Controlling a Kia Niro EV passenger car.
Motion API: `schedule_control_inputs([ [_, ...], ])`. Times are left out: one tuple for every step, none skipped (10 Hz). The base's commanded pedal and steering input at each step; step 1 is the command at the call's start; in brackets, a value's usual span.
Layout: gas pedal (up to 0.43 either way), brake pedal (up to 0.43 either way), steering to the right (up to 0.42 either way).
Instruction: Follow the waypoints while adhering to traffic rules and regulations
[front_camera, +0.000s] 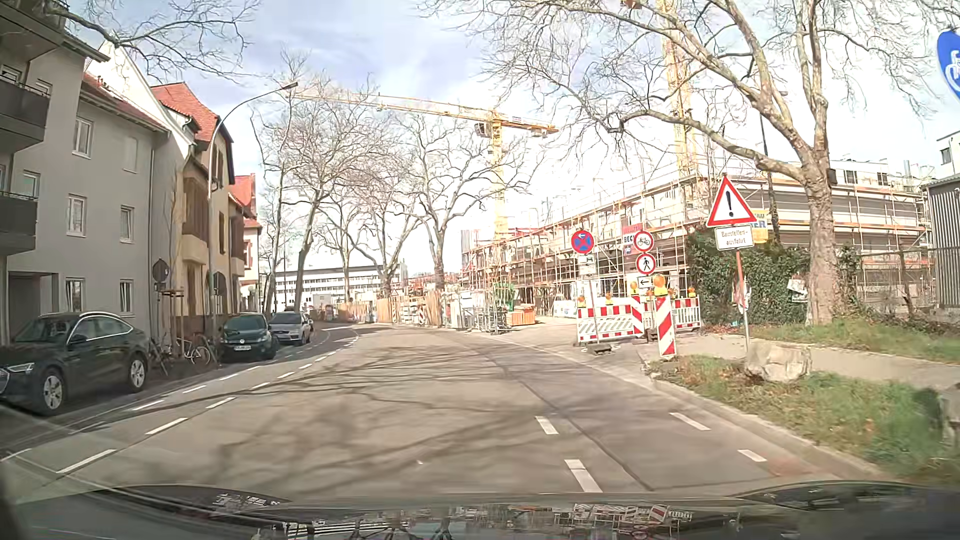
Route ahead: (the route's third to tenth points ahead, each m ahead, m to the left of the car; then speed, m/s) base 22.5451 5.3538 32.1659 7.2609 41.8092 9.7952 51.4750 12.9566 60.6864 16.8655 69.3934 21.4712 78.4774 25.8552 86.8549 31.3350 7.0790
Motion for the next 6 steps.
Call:
schedule_control_inputs([
  [0.067,0.000,-0.013],
  [0.067,0.000,-0.013],
  [0.067,0.000,-0.013],
  [0.067,0.000,-0.014],
  [0.067,0.000,-0.016],
  [0.067,0.000,-0.019],
])
